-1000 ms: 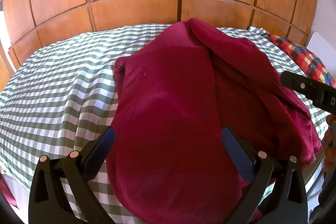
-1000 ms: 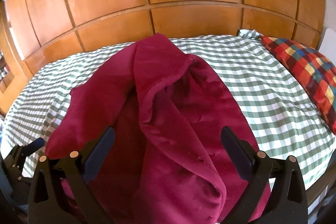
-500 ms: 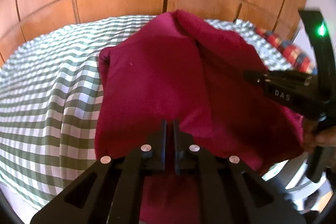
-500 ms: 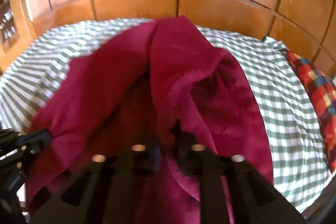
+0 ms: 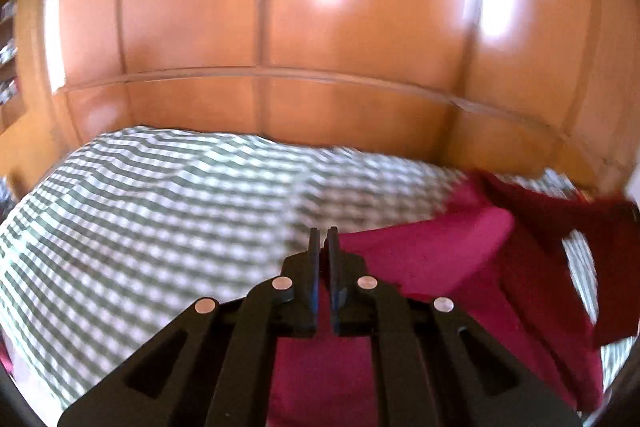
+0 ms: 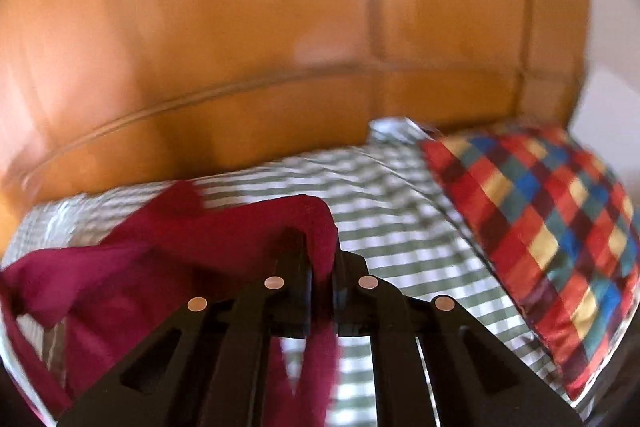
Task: Fold small clothes
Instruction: 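Grasp the sweatshirt with both grippers and lift it, shaking it out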
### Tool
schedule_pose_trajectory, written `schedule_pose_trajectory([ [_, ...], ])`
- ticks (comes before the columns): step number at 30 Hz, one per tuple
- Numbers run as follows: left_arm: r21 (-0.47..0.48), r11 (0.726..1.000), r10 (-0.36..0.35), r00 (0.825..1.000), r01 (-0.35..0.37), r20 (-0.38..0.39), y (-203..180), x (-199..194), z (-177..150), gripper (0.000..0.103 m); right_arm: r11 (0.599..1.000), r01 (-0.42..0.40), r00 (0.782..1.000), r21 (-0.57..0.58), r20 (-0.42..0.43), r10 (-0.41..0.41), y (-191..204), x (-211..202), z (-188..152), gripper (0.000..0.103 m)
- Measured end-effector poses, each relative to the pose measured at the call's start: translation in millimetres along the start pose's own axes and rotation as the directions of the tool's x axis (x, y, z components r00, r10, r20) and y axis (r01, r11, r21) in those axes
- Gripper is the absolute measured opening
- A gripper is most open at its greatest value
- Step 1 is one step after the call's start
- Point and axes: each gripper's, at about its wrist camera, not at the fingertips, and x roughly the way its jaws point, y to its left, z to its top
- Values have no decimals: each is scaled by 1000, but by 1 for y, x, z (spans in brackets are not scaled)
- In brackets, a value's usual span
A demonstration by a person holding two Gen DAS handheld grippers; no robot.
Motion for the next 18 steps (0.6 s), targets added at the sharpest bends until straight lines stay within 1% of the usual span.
schedule_pose_trajectory([
  [1, -53, 998, 29, 1000, -30, -8, 15, 15, 15, 3, 999, 22, 1000, 45, -22, -21, -14, 14, 5, 6],
  [2, -83, 995, 45, 999, -46, -14, 24, 23, 23, 3, 995, 64, 997, 83, -48, -60, -31, 30, 9, 6],
  [4, -170, 978, 112, 993, -117, -39, 51, 47, 43, 3, 984, 107, 991, 139, -95, -95, -53, 54, 11, 6],
  [5, -195, 969, 145, 988, -152, -50, 61, 55, 49, 0, 979, 119, 988, 168, -120, -99, -64, 67, 12, 6],
  [7, -218, 950, 216, 974, -226, -67, 77, 71, 64, 0, 974, 141, 984, 176, -131, -119, -69, 79, 10, 8],
  [8, -235, 941, 231, 969, -245, -83, 84, 74, 67, 13, 972, 141, 983, 188, -141, -115, -73, 84, 11, 21],
  [9, -257, 933, 237, 967, -253, -95, 88, 76, 68, 31, 969, 145, 982, 198, -149, -116, -75, 85, 12, 50],
  [10, -278, 924, 247, 964, -264, -94, 93, 74, 69, 60, 966, 149, 982, 210, -146, -120, -77, 83, 12, 66],
  [11, -290, 920, 257, 964, -265, -67, 96, 67, 65, 68, 963, 151, 985, 222, -113, -128, -79, 76, 14, 85],
  [12, -285, 927, 244, 969, -245, -43, 95, 59, 59, 68, 964, 152, 987, 217, -83, -137, -79, 67, 15, 87],
  [13, -264, 940, 214, 976, -218, -43, 93, 54, 52, 67, 966, 151, 988, 209, -73, -138, -81, 63, 16, 87],
  [14, -231, 956, 174, 983, -182, -57, 88, 48, 39, 66, 971, 131, 991, 198, -65, -120, -80, 53, 15, 87],
  [15, -210, 966, 137, 988, -148, -64, 83, 44, 29, 65, 978, 101, 994, 184, -62, -91, -77, 44, 11, 87],
  [16, -182, 979, 75, 994, -88, -79, 77, 39, 15, 63, 984, 72, 996, 162, -66, -62, -74, 37, 5, 87],
  [17, -149, 989, 7, 995, -23, -104, 68, 32, -1, 62, 991, 33, 997, 129, -77, -23, -67, 25, -5, 87],
  [18, -115, 993, -55, 990, 40, -129, 58, 25, -20, 61, 994, -16, 995, 105, -93, 25, -60, 15, -19, 87],
])
